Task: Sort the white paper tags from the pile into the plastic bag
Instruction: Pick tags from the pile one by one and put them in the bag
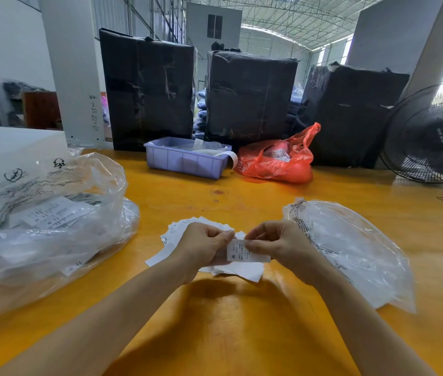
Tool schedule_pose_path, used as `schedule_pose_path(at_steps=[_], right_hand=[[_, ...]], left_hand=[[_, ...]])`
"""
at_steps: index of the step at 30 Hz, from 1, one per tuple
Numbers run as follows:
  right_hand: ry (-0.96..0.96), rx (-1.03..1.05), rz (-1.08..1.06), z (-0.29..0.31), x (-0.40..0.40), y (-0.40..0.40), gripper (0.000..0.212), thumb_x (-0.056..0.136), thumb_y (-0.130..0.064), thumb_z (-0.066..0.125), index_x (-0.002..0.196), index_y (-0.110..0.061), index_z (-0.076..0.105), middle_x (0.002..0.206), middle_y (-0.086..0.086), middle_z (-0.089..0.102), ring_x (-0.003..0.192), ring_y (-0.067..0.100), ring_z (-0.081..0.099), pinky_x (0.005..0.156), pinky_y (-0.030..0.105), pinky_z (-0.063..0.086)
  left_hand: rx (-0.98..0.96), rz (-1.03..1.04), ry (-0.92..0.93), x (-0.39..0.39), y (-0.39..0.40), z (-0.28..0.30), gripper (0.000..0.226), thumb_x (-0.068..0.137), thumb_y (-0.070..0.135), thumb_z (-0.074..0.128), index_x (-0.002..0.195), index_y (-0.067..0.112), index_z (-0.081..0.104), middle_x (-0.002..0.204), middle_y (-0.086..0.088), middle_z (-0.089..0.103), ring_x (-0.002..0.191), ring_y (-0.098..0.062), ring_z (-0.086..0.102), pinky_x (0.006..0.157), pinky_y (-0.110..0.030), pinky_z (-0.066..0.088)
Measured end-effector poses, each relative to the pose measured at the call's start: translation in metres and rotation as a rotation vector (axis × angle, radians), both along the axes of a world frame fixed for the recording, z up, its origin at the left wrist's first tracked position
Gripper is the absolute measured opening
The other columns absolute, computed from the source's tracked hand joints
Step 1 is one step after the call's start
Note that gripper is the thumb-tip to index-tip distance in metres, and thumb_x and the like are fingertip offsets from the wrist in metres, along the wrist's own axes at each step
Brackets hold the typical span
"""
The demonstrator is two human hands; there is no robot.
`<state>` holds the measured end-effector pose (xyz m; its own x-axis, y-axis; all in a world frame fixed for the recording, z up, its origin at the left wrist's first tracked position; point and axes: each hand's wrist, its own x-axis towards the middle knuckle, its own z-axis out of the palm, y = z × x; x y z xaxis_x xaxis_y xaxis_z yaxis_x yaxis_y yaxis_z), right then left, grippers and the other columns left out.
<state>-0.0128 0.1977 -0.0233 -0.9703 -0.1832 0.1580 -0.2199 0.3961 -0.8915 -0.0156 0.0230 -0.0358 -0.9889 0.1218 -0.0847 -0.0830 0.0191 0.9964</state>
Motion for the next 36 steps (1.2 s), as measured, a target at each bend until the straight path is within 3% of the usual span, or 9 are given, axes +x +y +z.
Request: schedule_pose_path(at_steps=[7, 12, 16, 19, 22, 25, 27, 32, 36], right_hand=[[-0.002, -0.062, -0.027, -0.004, 0.001, -0.006, 0.011, 0.074, -0.009, 0.078, 0.082, -0.011, 0.070, 0.078, 0.014, 0.067, 0.072, 0.019, 0.061, 0.066, 0.034, 0.047], [0.053, -0.141, -0.098, -0.005, 0.000, -0.010, 0.019, 0.084, -0.005, 0.068, 0.102, -0.007, 0.063, 0.086, 0.015, 0.070, 0.078, 0.021, 0.067, 0.069, 0.028, 0.056], [0.097, -0.187, -0.148, -0.005, 0.001, -0.013, 0.011, 0.081, -0.004, 0.071, 0.092, -0.006, 0.067, 0.080, 0.011, 0.070, 0.072, 0.017, 0.067, 0.060, 0.021, 0.053], [0.178, -0.132, -0.136, -0.007, 0.005, -0.019, 0.005, 0.080, -0.004, 0.072, 0.084, -0.007, 0.073, 0.075, 0.009, 0.071, 0.067, 0.016, 0.065, 0.060, 0.024, 0.055], [0.196, -0.065, -0.084, -0.009, 0.007, -0.025, 0.006, 0.084, -0.006, 0.068, 0.087, -0.008, 0.074, 0.078, 0.010, 0.071, 0.069, 0.016, 0.065, 0.062, 0.027, 0.054], [0.153, -0.057, -0.078, -0.008, 0.007, -0.027, 0.018, 0.086, -0.017, 0.067, 0.102, -0.009, 0.071, 0.085, 0.003, 0.071, 0.075, 0.010, 0.065, 0.067, 0.025, 0.055], [0.152, -0.047, -0.043, -0.007, 0.008, -0.028, 0.024, 0.084, -0.019, 0.069, 0.107, -0.011, 0.070, 0.086, -0.003, 0.071, 0.073, 0.001, 0.064, 0.068, 0.019, 0.054], [0.212, 0.013, 0.001, -0.008, 0.010, -0.033, 0.030, 0.081, -0.016, 0.073, 0.110, -0.011, 0.069, 0.091, -0.005, 0.071, 0.078, 0.002, 0.062, 0.075, 0.012, 0.049], [0.172, -0.131, -0.068, -0.003, 0.009, -0.024, 0.020, 0.083, -0.007, 0.069, 0.102, -0.007, 0.072, 0.082, -0.001, 0.073, 0.068, 0.002, 0.064, 0.065, 0.014, 0.051]], left_hand=[[0.009, -0.159, -0.098, 0.004, 0.001, -0.001, 0.023, 0.089, 0.018, 0.062, 0.094, -0.005, 0.068, 0.093, -0.026, 0.070, 0.076, -0.031, 0.072, 0.056, -0.027, 0.058], [0.115, -0.064, -0.092, 0.004, 0.001, 0.001, 0.017, 0.090, 0.013, 0.061, 0.092, -0.003, 0.066, 0.094, -0.025, 0.069, 0.072, -0.029, 0.073, 0.054, -0.023, 0.055], [0.220, 0.031, -0.110, 0.005, 0.003, 0.002, 0.019, 0.087, 0.013, 0.065, 0.096, -0.004, 0.066, 0.099, -0.024, 0.067, 0.071, -0.027, 0.072, 0.053, -0.023, 0.055], [0.218, 0.055, -0.132, 0.005, 0.005, 0.002, 0.022, 0.085, 0.014, 0.067, 0.098, -0.004, 0.067, 0.097, -0.023, 0.068, 0.071, -0.027, 0.072, 0.054, -0.026, 0.056], [0.175, 0.106, -0.113, 0.005, 0.006, 0.000, 0.027, 0.084, 0.016, 0.069, 0.102, -0.003, 0.068, 0.096, -0.022, 0.069, 0.082, -0.033, 0.070, 0.072, -0.037, 0.057], [0.262, 0.176, -0.115, 0.003, 0.007, -0.001, 0.028, 0.082, 0.019, 0.071, 0.102, 0.001, 0.069, 0.093, -0.018, 0.069, 0.090, -0.034, 0.067, 0.087, -0.045, 0.052], [0.349, 0.218, -0.129, 0.003, 0.009, 0.001, 0.030, 0.080, 0.020, 0.071, 0.104, 0.001, 0.068, 0.095, -0.018, 0.068, 0.089, -0.032, 0.065, 0.084, -0.042, 0.053], [0.461, 0.222, -0.170, 0.003, 0.010, 0.002, 0.026, 0.080, 0.023, 0.069, 0.099, 0.005, 0.071, 0.102, -0.020, 0.069, 0.096, -0.033, 0.065, 0.077, -0.039, 0.056], [0.456, 0.055, -0.183, 0.002, 0.005, 0.006, 0.040, 0.077, 0.031, 0.068, 0.102, 0.000, 0.066, 0.085, -0.017, 0.071, 0.075, -0.028, 0.070, 0.061, -0.033, 0.060]])
